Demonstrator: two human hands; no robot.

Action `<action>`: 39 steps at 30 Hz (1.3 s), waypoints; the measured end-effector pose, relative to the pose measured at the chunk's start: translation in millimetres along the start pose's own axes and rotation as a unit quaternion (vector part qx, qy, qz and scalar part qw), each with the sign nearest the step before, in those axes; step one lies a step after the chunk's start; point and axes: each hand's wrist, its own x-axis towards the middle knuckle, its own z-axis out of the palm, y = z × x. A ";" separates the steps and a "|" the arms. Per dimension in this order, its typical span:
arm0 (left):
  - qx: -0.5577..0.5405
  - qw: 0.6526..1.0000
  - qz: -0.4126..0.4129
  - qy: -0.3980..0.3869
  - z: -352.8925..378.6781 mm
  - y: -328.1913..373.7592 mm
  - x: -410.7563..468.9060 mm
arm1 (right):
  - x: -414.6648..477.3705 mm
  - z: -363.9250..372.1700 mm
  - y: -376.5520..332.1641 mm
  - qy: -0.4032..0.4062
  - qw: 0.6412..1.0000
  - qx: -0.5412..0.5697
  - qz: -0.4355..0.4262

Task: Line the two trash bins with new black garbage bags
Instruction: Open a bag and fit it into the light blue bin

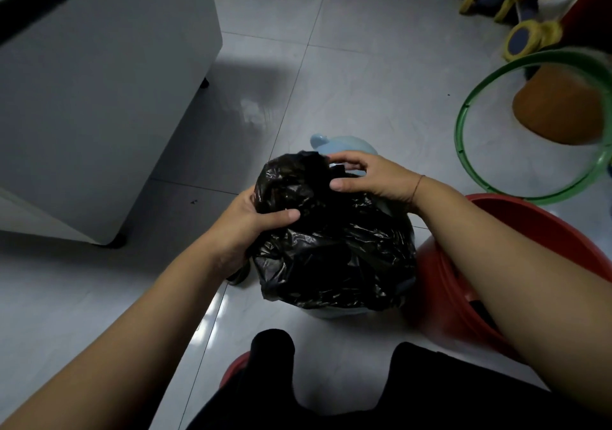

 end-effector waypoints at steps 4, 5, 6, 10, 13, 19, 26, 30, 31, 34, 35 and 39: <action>-0.082 0.995 -0.026 -0.057 -3.4 7.4 2.3 | 5.6 -6.5 -4.2 -0.065 0.996 0.050 0.019; -0.096 0.993 -0.028 -0.068 -4.7 9.5 2.5 | 6.3 -9.2 -4.7 -0.077 0.995 0.062 0.024; -0.111 0.990 -0.027 -0.079 -6.6 11.3 2.6 | 6.1 -11.3 -5.2 -0.093 0.992 0.077 0.026; -0.183 0.974 -0.018 -0.132 -11.2 16.9 3.0 | 3.0 -16.6 -6.5 -0.156 0.978 0.135 0.041; -0.189 0.974 -0.026 -0.121 -12.4 18.2 8.1 | 1.2 -17.4 -4.6 -0.177 0.969 0.161 0.067; -0.001 0.990 -0.023 0.139 -29.0 -4.0 24.9 | -4.0 -21.0 8.6 0.022 0.966 0.253 0.043; 0.272 0.908 0.069 0.312 -31.9 -24.6 39.6 | -3.6 -29.3 38.2 0.340 0.927 0.150 0.061; 0.452 0.842 0.165 0.242 -22.2 -22.8 41.0 | 11.9 -27.6 55.3 0.377 0.913 0.122 0.096; 0.493 0.822 0.191 0.211 -19.7 -21.6 41.9 | 16.5 -27.0 58.2 0.384 0.911 0.112 0.105; 0.527 0.815 0.203 0.130 -16.6 -19.9 47.8 | 24.2 -25.1 57.7 0.399 0.908 0.065 0.113; 0.510 0.832 0.186 0.113 -17.2 -20.1 50.2 | 23.9 -24.7 55.4 0.396 0.910 0.055 0.108; 0.417 0.901 0.099 0.072 -19.0 -24.6 56.0 | 7.8 -24.1 44.3 0.293 0.946 0.138 0.022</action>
